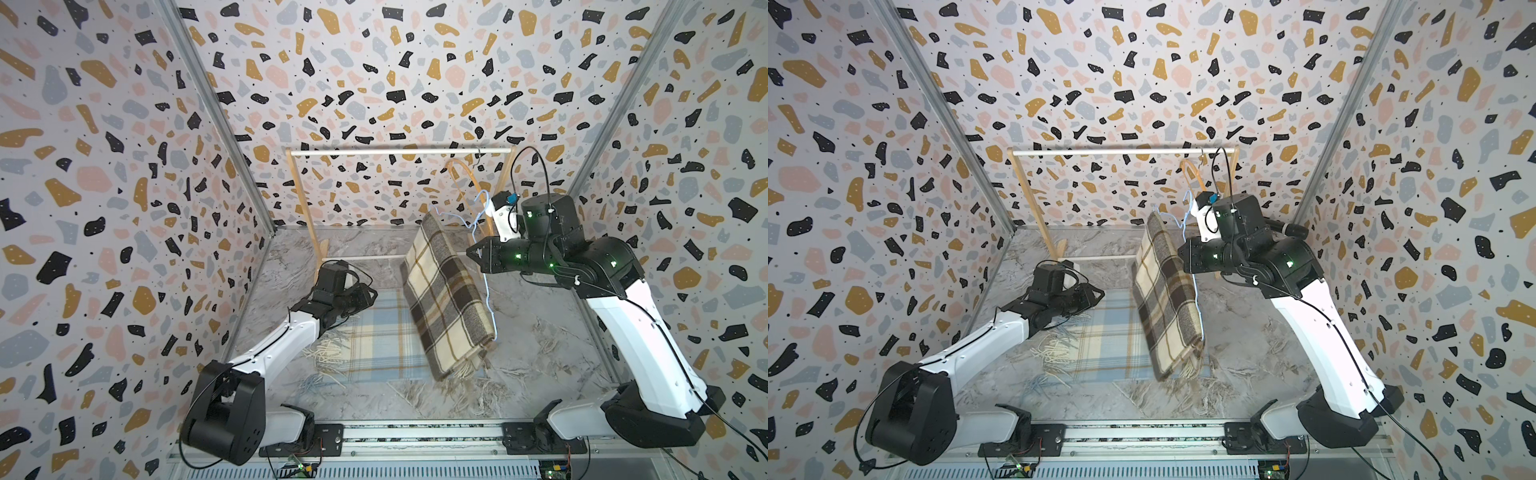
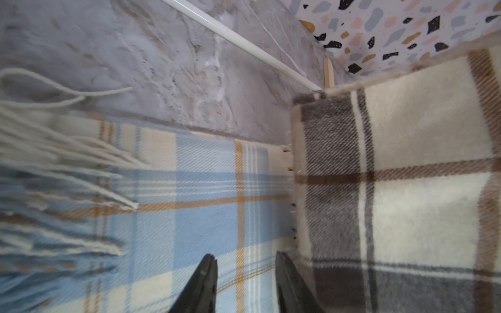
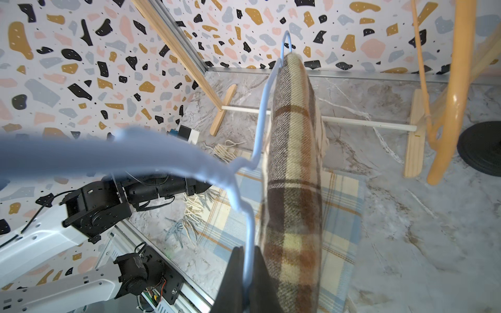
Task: Hang the scarf on the hanger
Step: Adjust the scarf at the hanger, then place the hanger at the clothesline.
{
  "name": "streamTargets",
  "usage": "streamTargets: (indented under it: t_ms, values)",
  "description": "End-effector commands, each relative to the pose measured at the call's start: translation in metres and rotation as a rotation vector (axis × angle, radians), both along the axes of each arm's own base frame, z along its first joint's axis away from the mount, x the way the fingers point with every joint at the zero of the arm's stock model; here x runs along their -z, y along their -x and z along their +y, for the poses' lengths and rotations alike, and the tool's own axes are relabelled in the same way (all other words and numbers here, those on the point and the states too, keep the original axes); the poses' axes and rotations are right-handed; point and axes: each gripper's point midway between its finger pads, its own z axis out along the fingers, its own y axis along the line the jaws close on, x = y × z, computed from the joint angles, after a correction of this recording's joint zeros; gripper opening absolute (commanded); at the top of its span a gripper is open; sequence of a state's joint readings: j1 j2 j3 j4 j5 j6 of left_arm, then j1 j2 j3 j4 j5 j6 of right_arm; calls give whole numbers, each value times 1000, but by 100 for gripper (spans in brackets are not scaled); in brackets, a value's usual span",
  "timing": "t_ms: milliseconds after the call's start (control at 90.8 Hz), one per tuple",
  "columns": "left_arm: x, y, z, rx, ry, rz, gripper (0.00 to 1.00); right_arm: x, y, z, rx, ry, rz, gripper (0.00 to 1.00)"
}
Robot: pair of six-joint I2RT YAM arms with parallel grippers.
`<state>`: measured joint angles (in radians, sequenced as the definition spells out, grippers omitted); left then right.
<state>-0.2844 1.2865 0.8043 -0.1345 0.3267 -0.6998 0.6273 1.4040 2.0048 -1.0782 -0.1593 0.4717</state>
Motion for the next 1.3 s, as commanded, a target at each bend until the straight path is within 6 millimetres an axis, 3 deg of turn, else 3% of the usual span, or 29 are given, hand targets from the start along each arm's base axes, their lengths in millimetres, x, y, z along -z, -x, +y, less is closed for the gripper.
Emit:
streamTargets:
  t_ms: [0, 187, 341, 672, 980, 1288]
  values:
    - [-24, 4, 18, -30, -53, -66, 50, -37, -7, 8, -13, -92, -87, 0]
    - [-55, 27, 48, -95, -126, -153, 69, -45, -27, 20, -4, -92, -114, 0]
    - [-77, 51, 65, -126, -174, -226, 78, -57, -53, 32, 8, -94, -177, 0]
    - [-87, 95, 98, -200, -280, -276, 87, -60, -119, 72, 22, -97, -265, 0]
    - [-84, 98, 109, -223, -349, -310, 92, -54, -174, 93, 52, -153, -338, 0]
    - [-77, 92, 110, -207, -389, -312, 94, -51, -212, 104, 67, -183, -431, 0]
